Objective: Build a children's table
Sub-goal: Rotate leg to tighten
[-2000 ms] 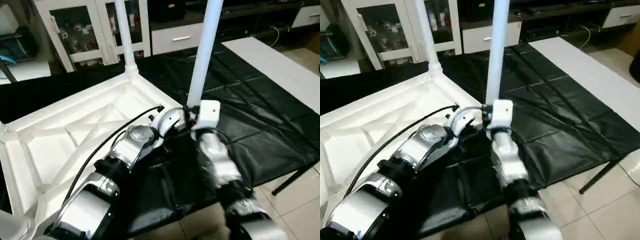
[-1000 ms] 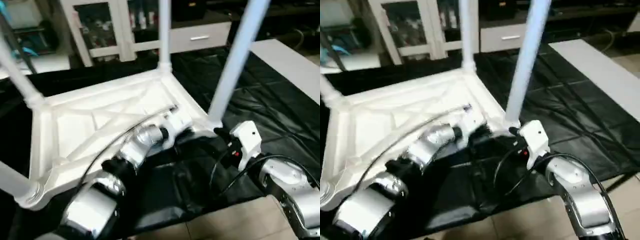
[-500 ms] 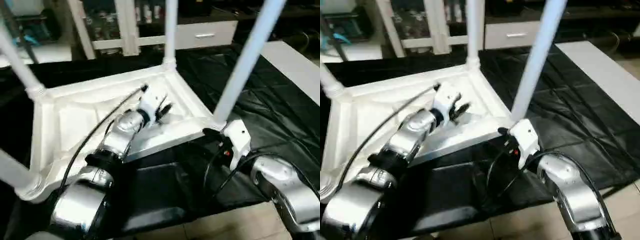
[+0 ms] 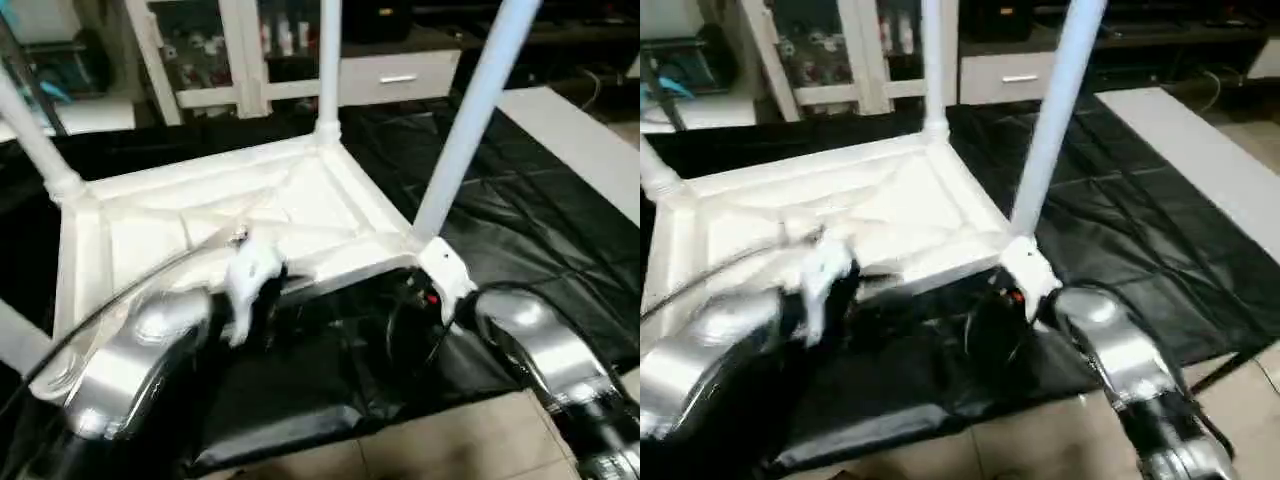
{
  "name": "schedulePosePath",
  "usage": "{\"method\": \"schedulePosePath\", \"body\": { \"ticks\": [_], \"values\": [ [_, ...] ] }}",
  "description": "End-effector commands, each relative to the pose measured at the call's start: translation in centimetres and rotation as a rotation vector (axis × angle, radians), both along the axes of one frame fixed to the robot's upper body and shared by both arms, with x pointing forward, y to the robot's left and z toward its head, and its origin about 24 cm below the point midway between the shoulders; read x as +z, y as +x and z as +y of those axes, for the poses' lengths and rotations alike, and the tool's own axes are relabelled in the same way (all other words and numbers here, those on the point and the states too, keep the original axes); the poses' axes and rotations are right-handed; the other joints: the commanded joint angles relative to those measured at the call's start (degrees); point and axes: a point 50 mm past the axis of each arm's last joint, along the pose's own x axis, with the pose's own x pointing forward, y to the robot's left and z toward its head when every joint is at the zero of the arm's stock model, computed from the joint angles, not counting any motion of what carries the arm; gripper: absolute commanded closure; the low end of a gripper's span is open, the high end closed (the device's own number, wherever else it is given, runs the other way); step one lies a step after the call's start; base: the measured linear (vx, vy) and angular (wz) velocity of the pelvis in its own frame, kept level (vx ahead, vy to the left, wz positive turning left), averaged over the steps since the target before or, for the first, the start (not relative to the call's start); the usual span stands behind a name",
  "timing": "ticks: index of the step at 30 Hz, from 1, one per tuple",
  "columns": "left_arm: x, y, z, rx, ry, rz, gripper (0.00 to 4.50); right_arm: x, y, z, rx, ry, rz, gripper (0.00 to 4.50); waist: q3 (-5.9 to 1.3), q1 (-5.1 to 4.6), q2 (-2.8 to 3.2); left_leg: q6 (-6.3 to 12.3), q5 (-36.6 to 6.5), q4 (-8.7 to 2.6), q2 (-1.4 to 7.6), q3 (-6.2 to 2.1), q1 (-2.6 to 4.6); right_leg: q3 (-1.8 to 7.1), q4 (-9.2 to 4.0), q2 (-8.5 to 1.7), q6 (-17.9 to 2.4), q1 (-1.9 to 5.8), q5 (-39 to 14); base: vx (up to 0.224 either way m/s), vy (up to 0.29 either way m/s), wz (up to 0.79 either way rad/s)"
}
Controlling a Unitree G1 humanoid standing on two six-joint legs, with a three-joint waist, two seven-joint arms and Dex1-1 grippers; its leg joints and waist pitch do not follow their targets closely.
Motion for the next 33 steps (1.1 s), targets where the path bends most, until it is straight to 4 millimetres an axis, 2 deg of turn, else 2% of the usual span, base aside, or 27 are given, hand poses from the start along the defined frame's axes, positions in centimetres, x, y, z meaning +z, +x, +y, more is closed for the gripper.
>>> {"method": "schedulePosePath", "body": {
  "ticks": [1, 2, 5, 6, 7, 8, 9, 10, 11, 12, 13, 14, 15, 16, 17, 18, 19, 22, 23, 24, 25, 26, 27, 28, 29, 32, 33],
  "values": [
    [0.5, -0.5, 0.8, 0.058, 0.017, -0.026, 2.42, 0.3, 1.3, 0.3, -0.045, -0.004, -0.042, 1.41, -3.17, -0.07, -0.29, -1.48, -15.3, -5.18, 1.87, -1.0, 0.83, 1.87, -4.03, -1.38, -10.9, 2.47, -17.0, 0.0, 0.0, 0.0],
    [0.5, -0.9, 1.1, 0.077, 0.022, -0.02, 2.42, 0.3, 1.8, 0.5, -0.062, 0.001, -0.05, 1.41, -3.19, -0.08, -0.39, -1.44, -15.4, -5.08, 1.85, -0.9, 1.06, 1.93, -4.01, -1.29, -11.0, 2.19, -16.9, 0.0, 0.0, 0.0],
    [0.2, -1.3, 1.5, 0.135, 0.032, -0.031, 2.42, 0.5, 2.7, 1.0, -0.083, 0.018, -0.059, 1.41, -3.27, -0.16, -0.55, -1.41, -15.6, -5.02, 1.8, -0.93, 1.05, 1.91, -3.84, -1.3, -11.0, 2.22, -16.9, 0.0, 0.0, 0.0],
    [-0.1, -1.6, 2.0, 0.222, 0.032, -0.05, 2.42, 0.3, 3.5, 1.5, -0.1, 0.017, -0.065, 1.41, -3.33, -0.18, -0.85, -1.29, -15.2, -4.94, 1.85, -0.91, 1.01, 1.96, -3.75, -1.34, -10.9, 2.21, -16.7, 0.0, 0.0, 0.0],
    [-0.2, -1.7, 2.3, 0.255, 0.032, -0.06, 2.42, 0.3, 3.8, 1.7, -0.108, 0.014, -0.069, 1.41, -3.3, -0.26, -0.68, -1.31, -15.1, -4.99, 1.87, -1.0, 0.83, 1.96, -3.61, -1.4, -11.2, 2.27, -16.3, 0.0, 0.0, 0.0],
    [-0.4, -1.9, 2.7, 0.318, 0.033, -0.08, 2.42, 0.2, 4.3, 2.0, -0.121, 0.007, -0.079, 1.41, -3.26, -0.49, -1.11, -1.24, -14.8, -5.01, 1.9, -1.02, 0.48, 1.93, -3.7, -1.56, -11.1, 2.45, -16.6, 0.0, 0.0, 0.0],
    [-0.5, -2.0, 2.9, 0.345, 0.033, -0.088, 2.42, 0.2, 4.6, 2.1, -0.129, 0.004, -0.085, 1.41, -3.32, -0.5, -0.89, -1.31, -14.8, -4.98, 1.89, -1.07, 0.54, 1.9, -3.63, -1.63, -11.3, 2.46, -16.7, 0.0, 0.0, 0.0],
    [-0.6, -2.2, 3.2, 0.399, 0.024, -0.103, 2.42, 0.2, 5.0, 2.3, -0.147, 0.002, -0.095, 1.41, -3.44, -0.42, -0.75, -1.3, -14.8, -4.74, 1.91, -0.85, 1.05, 2.02, -3.75, -1.45, -11.2, 2.0, -16.1, 0.0, 0.0, 0.0],
    [-0.7, -2.5, 3.3, 0.433, 0.016, -0.116, 2.42, 0.3, 5.2, 2.4, -0.166, 0.001, -0.105, 1.41, -3.39, -0.55, -0.92, -1.33, -14.7, -4.79, 1.94, -0.89, 0.93, 1.99, -3.67, -1.43, -11.5, 2.02, -15.3, 0.0, 0.0, 0.0],
    [-0.9, -2.9, 3.6, 0.493, 0.006, -0.138, 2.42, 0.4, 5.7, 2.5, -0.201, -0.003, -0.122, 1.41, -3.39, -0.55, -1.6, -0.98, -14.7, -4.88, 2.05, -0.92, 0.73, 1.87, -3.69, -1.51, -11.6, 2.26, -15.0, 0.0, 0.0, 0.0],
    [-0.9, -2.9, 3.6, 0.493, 0.006, -0.138, 2.42, 0.4, 5.7, 2.5, -0.201, -0.003, -0.122, 1.41, -3.33, -0.52, -1.48, -0.89, -14.6, -4.85, 1.99, -0.91, 0.66, 1.91, -3.66, -1.48, -11.5, 2.28, -15.0, 0.0, 0.0, 0.0],
    [-1.2, -3.6, 3.7, 0.536, -0.013, -0.15, 2.42, 0.6, 6.2, 2.7, -0.236, 0.004, -0.138, 1.41, -3.44, -0.4, -1.65, -0.53, -14.4, -4.74, 2.06, -0.89, 0.82, 1.94, -3.44, -1.49, -11.7, 2.05, -14.1, 0.0, 0.0, 0.0],
    [-1.4, -4.1, 3.7, 0.542, -0.017, -0.15, 2.42, 0.8, 6.5, 2.8, -0.253, 0.004, -0.148, 1.41, -3.41, -0.41, -1.66, -0.4, -14.0, -4.83, 2.02, -0.91, 0.64, 1.87, -3.43, -1.38, -11.6, 2.3, -13.4, 0.0, 0.0, 0.0],
    [-1.6, -4.6, 3.7, 0.544, -0.017, -0.149, 2.42, 0.9, 6.7, 2.8, -0.268, 0.005, -0.155, 1.41, -3.35, -0.18, -1.92, 0.01, -13.6, -4.75, 2.03, -0.81, 0.66, 1.88, -3.38, -1.35, -11.5, 2.1, -12.9, 0.0, 0.0, 0.0],
    [-1.6, -4.6, 3.7, 0.544, -0.017, -0.149, 2.42, 0.9, 6.7, 2.8, -0.268, 0.005, -0.155, 1.41, -3.43, -0.16, -1.8, 0.2, -13.5, -4.72, 2.05, -0.81, 0.76, 1.87, -3.25, -1.37, -11.7, 2.05, -12.6, 0.0, 0.0, 0.0],
    [-1.9, -5.5, 3.5, 0.54, -0.026, -0.144, 2.42, 1.3, 7.2, 2.9, -0.315, 0.019, -0.176, 1.41, -3.26, -0.07, -2.18, 0.53, -13.7, -4.78, 2.1, -0.76, 0.66, 1.86, -3.23, -1.41, -11.5, 1.89, -12.9, 0.0, 0.0, 0.0],
    [-1.9, -5.5, 3.5, 0.54, -0.026, -0.144, 2.42, 1.3, 7.2, 2.9, -0.315, 0.019, -0.176, 1.41, -3.24, -0.02, -2.09, 0.51, -14.0, -4.85, 2.08, -0.81, 0.57, 1.82, -3.26, -1.4, -11.4, 2.05, -13.3, 0.0, 0.0, 0.0],
    [-2.1, -6.5, 3.2, 0.554, -0.063, -0.163, 2.42, 2.5, 8.2, 3.0, -0.407, 0.042, -0.245, 1.41, -3.05, 0.33, -2.25, -0.15, -15.6, -4.87, 2.15, -0.65, 0.91, 1.87, -3.47, -1.4, -10.6, 1.59, -14.7, 0.0, 0.0, 0.0],
    [-2.1, -6.6, 3.3, 0.566, -0.077, -0.175, 2.42, 2.7, 8.3, 3.0, -0.419, 0.064, -0.259, 1.41, -2.86, 0.3, -2.62, -0.31, -16.5, -5.0, 2.1, -0.71, 0.7, 1.86, -3.57, -1.33, -10.2, 1.72, -15.4, 0.0, 0.0, 0.0],
    [-2.1, -6.6, 3.3, 0.566, -0.077, -0.175, 2.42, 2.7, 8.3, 3.0, -0.419, 0.064, -0.259, 1.41, -2.85, 0.54, -2.46, -0.56, -17.5, -4.99, 2.1, -0.74, 0.88, 1.91, -3.61, -1.4, -9.5, 1.55, -16.3, 0.0, 0.0, 0.0],
    [-2.1, -6.7, 3.3, 0.576, -0.085, -0.184, 2.42, 2.9, 8.4, 3.1, -0.426, 0.078, -0.266, 1.41, -2.85, 0.56, -2.6, -0.62, -17.9, -4.99, 2.12, -0.71, 0.91, 1.93, -3.63, -1.43, -9.3, 1.46, -16.5, 0.0, 0.0, 0.0],
    [-2.3, -6.8, 3.4, 0.593, -0.087, -0.189, 2.42, 2.8, 8.4, 3.3, -0.416, 0.106, -0.257, 1.41, -2.9, 0.5, -3.08, -0.58, -18.0, -4.99, 2.12, -0.76, 0.76, 1.91, -3.58, -1.39, -9.1, 1.63, -16.6, 0.0, 0.0, 0.0],
    [-2.5, -7.0, 3.5, 0.607, -0.082, -0.194, 2.42, 2.8, 8.3, 3.6, -0.396, 0.126, -0.253, 1.41, -2.96, 0.68, -3.28, -0.33, -18.3, -5.01, 2.19, -0.8, 0.77, 1.91, -3.66, -1.45, -8.6, 1.59, -16.7, 0.0, 0.0, 0.0],
    [-2.7, -7.3, 3.6, 0.627, -0.078, -0.201, 2.42, 2.7, 8.2, 3.8, -0.373, 0.148, -0.246, 1.41, -2.95, 0.77, -2.95, -0.55, -17.7, -5.08, 2.22, -0.91, 0.71, 1.93, -3.45, -1.46, -8.3, 1.61, -15.9, 0.0, 0.0, 0.0],
    [-2.9, -7.5, 3.8, 0.648, -0.081, -0.206, 2.42, 2.6, 8.0, 4.2, -0.339, 0.19, -0.233, 1.41, -2.98, 0.74, -3.17, -0.46, -17.7, -5.06, 2.23, -0.85, 0.68, 1.92, -3.5, -1.35, -8.3, 1.58, -15.3, 0.0, 0.0, 0.0],
    [-3.0, -8.3, 4.3, 0.695, -0.1, -0.229, 2.42, 2.6, 7.4, 4.9, -0.213, 0.275, -0.251, 1.41, -3.14, 0.74, -3.01, -0.17, -17.7, -5.07, 2.39, -0.79, 0.7, 1.94, -3.33, -1.19, -9.2, 1.73, -11.8, 0.0, 0.0, 0.0],
    [-3.1, -8.6, 4.6, 0.699, -0.112, -0.235, 2.42, 2.7, 7.1, 5.0, -0.169, 0.305, -0.267, 1.41, -3.13, 0.81, -2.64, -0.04, -17.6, -5.08, 2.42, -0.87, 0.65, 1.97, -3.29, -1.27, -9.4, 1.81, -11.3, 0.0, 0.0, 0.0]
  ]
}}
